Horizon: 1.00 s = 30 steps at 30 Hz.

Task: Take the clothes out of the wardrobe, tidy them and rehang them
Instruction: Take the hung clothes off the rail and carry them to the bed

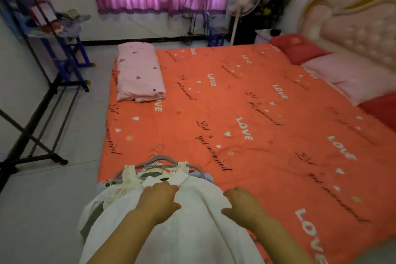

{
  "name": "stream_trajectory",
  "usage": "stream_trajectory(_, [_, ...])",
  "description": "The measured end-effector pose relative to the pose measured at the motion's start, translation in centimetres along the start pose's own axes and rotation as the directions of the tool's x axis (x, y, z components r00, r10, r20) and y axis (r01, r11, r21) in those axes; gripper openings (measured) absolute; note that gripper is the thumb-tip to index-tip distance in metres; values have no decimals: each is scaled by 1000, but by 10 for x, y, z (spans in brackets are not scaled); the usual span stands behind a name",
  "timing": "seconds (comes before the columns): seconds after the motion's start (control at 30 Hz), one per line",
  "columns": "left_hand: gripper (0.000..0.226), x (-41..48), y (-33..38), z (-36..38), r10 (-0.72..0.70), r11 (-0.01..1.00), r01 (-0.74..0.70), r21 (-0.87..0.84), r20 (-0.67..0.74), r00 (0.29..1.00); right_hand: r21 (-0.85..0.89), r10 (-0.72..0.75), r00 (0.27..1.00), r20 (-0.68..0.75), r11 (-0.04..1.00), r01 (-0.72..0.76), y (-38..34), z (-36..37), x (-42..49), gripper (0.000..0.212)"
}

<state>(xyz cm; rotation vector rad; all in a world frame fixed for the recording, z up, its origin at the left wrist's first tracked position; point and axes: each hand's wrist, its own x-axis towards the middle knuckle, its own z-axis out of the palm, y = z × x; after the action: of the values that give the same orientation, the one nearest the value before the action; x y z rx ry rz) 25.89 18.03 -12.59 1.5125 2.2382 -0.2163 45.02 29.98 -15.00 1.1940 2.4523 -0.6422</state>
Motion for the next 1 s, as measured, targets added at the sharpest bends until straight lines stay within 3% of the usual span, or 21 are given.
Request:
stream_trajectory(0.2, [50, -33, 38, -4, 343, 937, -340, 83, -26, 939, 91, 268, 957, -108, 962, -259, 15, 10, -119, 54])
stream_trajectory(0.4, [45, -90, 135, 2, 690, 712, -687, 146, 37, 723, 216, 575, 806, -140, 812, -542, 32, 45, -271, 54])
stream_trajectory(0.53, [48, -146, 215, 14, 852, 486, -846, 221, 95, 514, 362, 750, 643, -154, 648, -669, 40, 78, -375, 58])
stream_trajectory(0.7, [51, -245, 309, 51, 949, 179, -948, 265, 208, 238, 541, 913, 389, -122, 389, -746, 27, 133, -517, 60])
stream_trajectory(0.87, [57, -392, 375, 108, 945, -140, -967, 212, 320, -67, 664, 995, 83, -59, 101, -741, -20, 209, -667, 60])
stream_trajectory(1.0, [57, -529, 397, 160, 868, -382, -913, 141, 395, -302, 718, 992, -122, 30, -106, -688, -79, 278, -779, 61])
